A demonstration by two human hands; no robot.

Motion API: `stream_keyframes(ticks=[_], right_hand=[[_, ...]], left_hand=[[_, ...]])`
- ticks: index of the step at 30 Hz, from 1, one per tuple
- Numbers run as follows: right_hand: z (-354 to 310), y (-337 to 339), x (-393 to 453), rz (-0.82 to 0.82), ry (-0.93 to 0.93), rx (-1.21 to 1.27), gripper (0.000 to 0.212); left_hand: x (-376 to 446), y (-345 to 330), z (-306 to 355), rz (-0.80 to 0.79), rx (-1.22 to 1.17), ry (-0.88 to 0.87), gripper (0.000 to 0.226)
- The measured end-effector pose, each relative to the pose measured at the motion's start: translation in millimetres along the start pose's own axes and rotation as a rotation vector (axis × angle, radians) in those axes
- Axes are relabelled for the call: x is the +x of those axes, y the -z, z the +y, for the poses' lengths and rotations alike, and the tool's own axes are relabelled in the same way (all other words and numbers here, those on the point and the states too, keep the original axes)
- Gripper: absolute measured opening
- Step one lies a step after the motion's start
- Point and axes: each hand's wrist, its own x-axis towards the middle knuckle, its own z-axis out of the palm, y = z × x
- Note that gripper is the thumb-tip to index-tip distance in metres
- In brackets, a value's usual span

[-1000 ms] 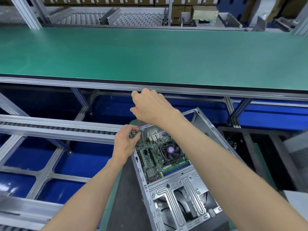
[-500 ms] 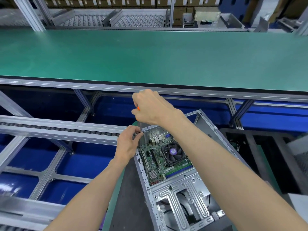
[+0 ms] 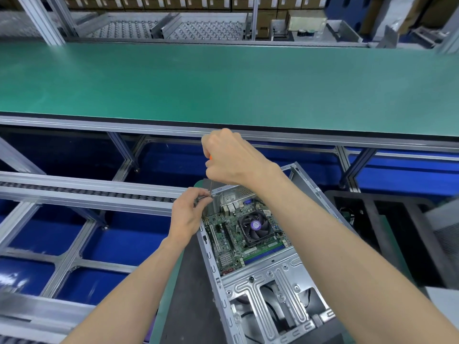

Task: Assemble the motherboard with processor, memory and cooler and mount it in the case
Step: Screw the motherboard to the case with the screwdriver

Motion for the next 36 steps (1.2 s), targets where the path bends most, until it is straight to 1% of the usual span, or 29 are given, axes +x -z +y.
stream_keyframes(ticks=[2, 4, 9, 11, 13, 14, 18, 20, 21, 23, 25, 26, 28, 29, 31, 36], right_hand=[[5.3, 9.2, -3.0, 0.020, -0.032, 0.003, 0.013], [11.2, 17.2, -6.8, 0.028, -0.064, -0.001, 0.017], [23.4, 35.0, -20.9, 0.059, -0.149, -0.002, 0.016], [26.2, 44.7, -26.0, 0.080, -0.171, -0.015, 0.019], [28.4, 55.9, -31.6, 0.110, -0.187, -0.016, 0.019], [29.1, 61.8, -34.8, 0.126, -0.196, -0.016, 0.018], [29.8, 86.4, -49.2, 0.183, -0.231, -0.005, 0.016], [28.7, 96.9, -56.2, 0.208, -0.243, -0.004, 0.016], [28.0, 101.5, -59.6, 0.217, -0.246, -0.007, 0.015], [26.0, 108.5, -66.0, 0.227, -0.250, -0.021, 0.014], [24.3, 113.8, -71.8, 0.231, -0.254, -0.038, 0.014], [23.7, 115.9, -74.8, 0.235, -0.256, -0.043, 0.014], [23.0, 119.2, -80.2, 0.245, -0.256, -0.047, 0.016], [22.9, 120.2, -82.6, 0.248, -0.256, -0.048, 0.017], [23.5, 121.3, -86.8, 0.253, -0.257, -0.047, 0.017], [29.1, 120.9, -91.9, 0.274, -0.267, -0.018, 0.009]], left_hand=[[-0.2, 1.4, 2.6, -0.020, -0.028, 0.032, 0.010], [-1.8, 2.9, 4.7, -0.003, -0.041, 0.073, 0.013], [-15.7, 5.7, 15.7, 0.245, -0.040, 0.116, 0.010], [-19.3, 6.5, 24.0, 0.258, -0.016, 0.093, 0.010], [-18.6, 6.0, 35.1, 0.211, -0.003, 0.079, 0.009], [-16.8, 4.4, 41.3, 0.171, -0.016, 0.106, 0.011], [-3.5, -17.2, 58.9, -0.100, -0.048, 0.366, 0.020], [-0.6, -31.5, 66.6, -0.199, -0.177, 0.532, 0.020], [0.5, -39.4, 70.2, -0.215, -0.277, 0.617, 0.018], [-0.6, -52.0, 76.2, -0.192, -0.452, 0.774, 0.014], [-6.7, -61.7, 79.5, -0.146, -0.629, 0.929, 0.032], [-11.9, -65.2, 80.7, -0.140, -0.750, 0.993, 0.036], [-21.4, -69.7, 84.2, -0.133, -1.065, 1.109, 0.034], [-24.6, -72.1, 84.6, -0.125, -1.216, 1.151, 0.032], [-27.4, -75.9, 84.2, -0.093, -1.410, 1.194, 0.025], [-31.7, -77.1, 78.7, 0.018, -1.582, 1.185, 0.019]])
